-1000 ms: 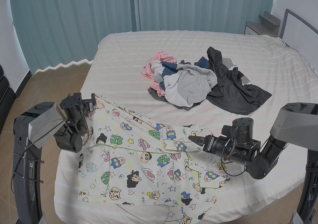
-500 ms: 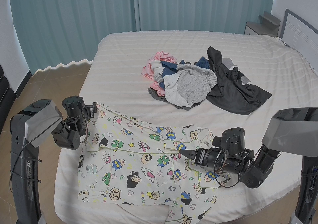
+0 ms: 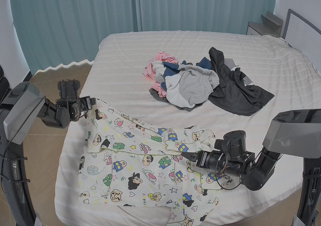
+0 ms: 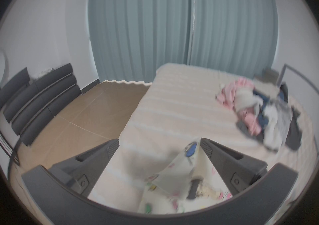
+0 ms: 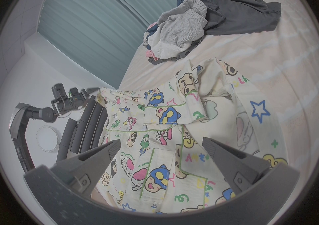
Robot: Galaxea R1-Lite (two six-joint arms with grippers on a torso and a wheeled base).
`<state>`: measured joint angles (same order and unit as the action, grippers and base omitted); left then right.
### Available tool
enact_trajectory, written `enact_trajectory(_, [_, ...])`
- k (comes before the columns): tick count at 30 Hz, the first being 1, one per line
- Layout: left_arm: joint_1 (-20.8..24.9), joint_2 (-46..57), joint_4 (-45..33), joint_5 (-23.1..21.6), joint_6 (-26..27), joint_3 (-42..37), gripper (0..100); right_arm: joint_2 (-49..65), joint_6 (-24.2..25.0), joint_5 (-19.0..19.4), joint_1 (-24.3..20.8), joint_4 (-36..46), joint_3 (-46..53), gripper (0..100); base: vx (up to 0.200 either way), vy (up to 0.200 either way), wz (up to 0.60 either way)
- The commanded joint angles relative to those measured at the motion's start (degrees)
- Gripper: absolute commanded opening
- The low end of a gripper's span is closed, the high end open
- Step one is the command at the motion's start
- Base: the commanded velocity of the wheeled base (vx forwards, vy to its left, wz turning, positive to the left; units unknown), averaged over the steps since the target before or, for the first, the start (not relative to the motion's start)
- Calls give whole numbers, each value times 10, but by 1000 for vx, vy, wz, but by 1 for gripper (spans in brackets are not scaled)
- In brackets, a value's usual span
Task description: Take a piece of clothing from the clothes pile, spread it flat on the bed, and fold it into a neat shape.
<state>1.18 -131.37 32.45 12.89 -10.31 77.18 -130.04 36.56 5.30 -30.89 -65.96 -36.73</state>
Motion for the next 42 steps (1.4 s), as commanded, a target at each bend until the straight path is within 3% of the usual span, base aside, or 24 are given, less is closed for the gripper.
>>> enact_trajectory(1, [-14, 16, -27, -2, -68, 87, 100, -6, 2, -1, -2, 0, 1, 100, 0, 0, 0])
enact_trajectory(10, [-17, 2, -72, -20, -74, 92, 100, -13, 3, -1, -3, -3, 0, 100, 0, 0, 0])
enact_trajectory(12, [-18, 3, -69, -20, -96, 91, 100, -14, 7, -1, -3, -3, 0, 100, 0, 0, 0])
enact_trajectory(15, [-18, 25, -71, -21, -171, 74, 100, -14, 33, -5, -5, -3, -4, 100, 0, 0, 0])
enact_trajectory(16, [-18, 52, -71, -29, -205, 45, 100, -13, 50, -6, -9, -3, -4, 100, 0, 0, 0])
enact_trajectory(19, [-17, 94, -63, -62, -221, -19, 100, -14, 61, -13, -13, -3, -5, 100, 0, 0, 0])
enact_trajectory(20, [-15, 150, -56, -105, -226, -93, 100, -16, 68, -28, -18, -2, -11, 100, 0, 0, 0])
enact_trajectory(22, [-10, 200, -37, -133, -241, -162, 100, -25, 75, -38, -29, -1, -23, 100, 0, 0, 0])
enact_trajectory(28, [47, 322, 66, -95, -330, -359, 100, -63, 78, -92, -38, 0, -65, 100, 0, 0, 0])
enact_trajectory(32, [83, 391, 156, -95, -388, -483, 100, -74, 79, -139, -39, 5, -88, 100, 0, 0, 0])
enact_trajectory(37, [107, 422, 205, -92, -398, -527, 100, -71, 80, -147, -38, 27, -95, 100, 0, 0, 0])
enact_trajectory(42, [123, 464, 200, -95, -398, -527, 100, -88, 82, -151, -38, 29, -115, 100, 0, 0, 0])
